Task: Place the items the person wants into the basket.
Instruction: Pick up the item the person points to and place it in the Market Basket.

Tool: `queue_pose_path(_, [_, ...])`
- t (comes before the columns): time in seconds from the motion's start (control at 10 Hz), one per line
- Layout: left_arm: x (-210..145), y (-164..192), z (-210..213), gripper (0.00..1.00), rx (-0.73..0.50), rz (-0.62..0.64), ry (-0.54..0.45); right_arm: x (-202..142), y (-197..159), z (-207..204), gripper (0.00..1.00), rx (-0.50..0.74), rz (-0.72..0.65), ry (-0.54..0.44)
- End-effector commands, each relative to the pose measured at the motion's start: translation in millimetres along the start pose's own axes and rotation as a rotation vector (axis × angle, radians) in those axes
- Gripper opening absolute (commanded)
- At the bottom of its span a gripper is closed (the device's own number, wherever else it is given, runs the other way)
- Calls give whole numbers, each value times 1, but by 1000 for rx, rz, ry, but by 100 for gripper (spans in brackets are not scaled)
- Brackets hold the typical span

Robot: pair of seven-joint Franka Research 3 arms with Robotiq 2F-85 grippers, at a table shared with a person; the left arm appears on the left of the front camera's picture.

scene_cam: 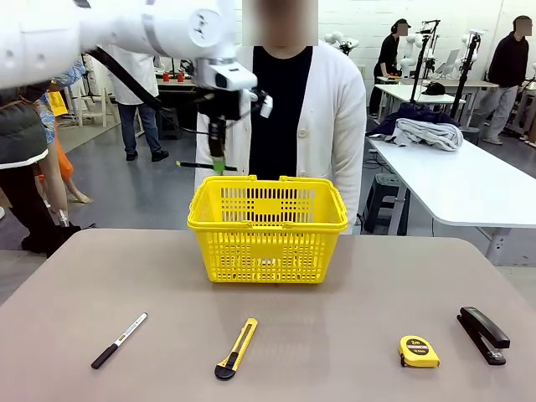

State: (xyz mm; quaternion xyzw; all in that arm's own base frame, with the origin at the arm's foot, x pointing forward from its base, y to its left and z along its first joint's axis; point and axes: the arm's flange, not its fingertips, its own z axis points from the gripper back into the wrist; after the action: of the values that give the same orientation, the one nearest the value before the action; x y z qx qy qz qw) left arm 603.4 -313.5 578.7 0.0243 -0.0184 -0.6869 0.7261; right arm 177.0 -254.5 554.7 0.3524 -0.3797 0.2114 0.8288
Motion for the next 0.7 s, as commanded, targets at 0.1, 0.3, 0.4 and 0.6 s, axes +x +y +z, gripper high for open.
queue_pose_path(0.1, [47, 31, -14, 11, 14, 52, 9, 1, 0, 0, 100, 11, 10, -17])
queue_pose_path(0.3, [61, 34, -31, 11, 37, 61, -25, 1, 0, 0, 100, 11, 10, -17])
queue_pose_path(0.4, [64, 37, -38, 11, 28, 43, -50, 1, 0, 0, 100, 11, 10, -17])
queue_pose_path(0.6, [63, 41, -50, 11, 1, 22, -93, 1, 0, 0, 100, 11, 10, -17])
